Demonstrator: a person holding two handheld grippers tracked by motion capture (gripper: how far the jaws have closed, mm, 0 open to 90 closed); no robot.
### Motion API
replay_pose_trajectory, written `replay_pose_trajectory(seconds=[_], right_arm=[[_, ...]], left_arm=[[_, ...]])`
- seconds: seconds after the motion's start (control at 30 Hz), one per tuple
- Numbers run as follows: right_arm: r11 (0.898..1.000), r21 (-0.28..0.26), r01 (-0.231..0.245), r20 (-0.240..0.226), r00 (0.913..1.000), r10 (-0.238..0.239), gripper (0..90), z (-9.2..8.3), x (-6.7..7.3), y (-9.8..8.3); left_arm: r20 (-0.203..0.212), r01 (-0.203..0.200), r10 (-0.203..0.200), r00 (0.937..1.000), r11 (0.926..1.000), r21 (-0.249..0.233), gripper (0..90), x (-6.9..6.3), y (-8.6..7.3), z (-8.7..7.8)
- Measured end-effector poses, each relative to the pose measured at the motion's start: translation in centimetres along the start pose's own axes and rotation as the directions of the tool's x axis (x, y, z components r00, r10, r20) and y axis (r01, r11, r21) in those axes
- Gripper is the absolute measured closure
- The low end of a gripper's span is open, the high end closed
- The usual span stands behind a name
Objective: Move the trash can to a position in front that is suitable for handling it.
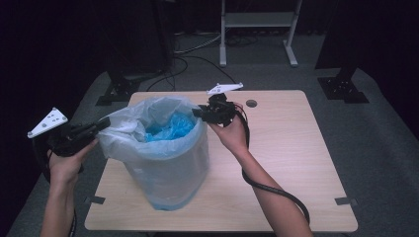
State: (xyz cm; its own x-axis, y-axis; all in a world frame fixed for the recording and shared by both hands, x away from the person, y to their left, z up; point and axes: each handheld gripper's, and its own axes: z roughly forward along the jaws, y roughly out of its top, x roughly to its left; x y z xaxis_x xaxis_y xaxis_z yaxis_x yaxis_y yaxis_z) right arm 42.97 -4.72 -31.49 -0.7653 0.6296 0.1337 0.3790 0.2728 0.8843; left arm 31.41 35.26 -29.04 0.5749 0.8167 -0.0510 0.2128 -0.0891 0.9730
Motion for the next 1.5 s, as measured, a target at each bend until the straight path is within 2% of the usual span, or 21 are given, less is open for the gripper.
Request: replay_pose_trajectory(seconds=[0.1,0.27,0.37,0.57,0.7,0.83,1.03,1.2,1.33,1.5], right_arm=[[1.0,-0.013,0.011,0.034,0.9994,-0.01,86.3,-0.1,0.3,0.5],[1.0,0.007,0.019,0.047,0.9987,-0.019,89.6,-0.2,0.7,1.2],[1.0,0.006,0.012,0.02,0.9997,-0.012,89.7,-0.4,1.2,1.7],[1.0,-0.005,-0.008,-0.031,0.9995,0.008,89.8,-0.7,1.7,2.2],[0.999,-0.013,-0.041,-0.092,0.995,0.039,89.8,-0.8,1.9,2.5],[0.998,-0.018,-0.052,-0.137,0.9893,0.049,89.8,-1.0,2.3,2.7],[0.999,-0.024,-0.043,-0.161,0.9862,0.038,89.8,-1.5,2.9,3.1],[0.998,-0.035,-0.058,-0.176,0.9831,0.051,89.8,-1.9,2.9,3.3],[0.997,-0.037,-0.068,-0.201,0.9778,0.059,89.8,-1.8,3.2,3.4],[0.998,-0.034,-0.059,-0.241,0.9694,0.049,89.8,-1.5,4.2,3.5]], left_arm=[[0.007,0.001,-0.001,1.0,1.0,-0.003,89.6,-0.2,0.2,0.1],[0.041,0.0,0.0,0.9992,1.0,-0.005,89.6,-1.0,0.3,0.7],[0.084,0.003,-0.002,0.9965,0.9999,-0.016,89.6,-1.8,0.6,1.3],[0.111,-0.015,0.016,0.9937,0.9998,-0.01,89.6,-2.8,1.2,2.2],[0.133,-0.03,0.03,0.9907,0.9995,-0.006,89.6,-3.6,1.7,2.9],[0.155,-0.036,0.036,0.9872,0.9993,-0.001,89.6,-4.3,2.0,3.6],[0.173,-0.042,0.041,0.9841,0.9991,0.003,89.6,-4.9,2.2,4.3],[0.177,-0.042,0.041,0.9834,0.9991,0.001,89.6,-5.1,2.4,4.4],[0.186,-0.045,0.044,0.9815,0.999,0.002,89.6,-5.3,2.5,4.6],[0.214,-0.029,0.028,0.9765,0.9996,0.001,89.6,-5.7,2.5,5.1]])
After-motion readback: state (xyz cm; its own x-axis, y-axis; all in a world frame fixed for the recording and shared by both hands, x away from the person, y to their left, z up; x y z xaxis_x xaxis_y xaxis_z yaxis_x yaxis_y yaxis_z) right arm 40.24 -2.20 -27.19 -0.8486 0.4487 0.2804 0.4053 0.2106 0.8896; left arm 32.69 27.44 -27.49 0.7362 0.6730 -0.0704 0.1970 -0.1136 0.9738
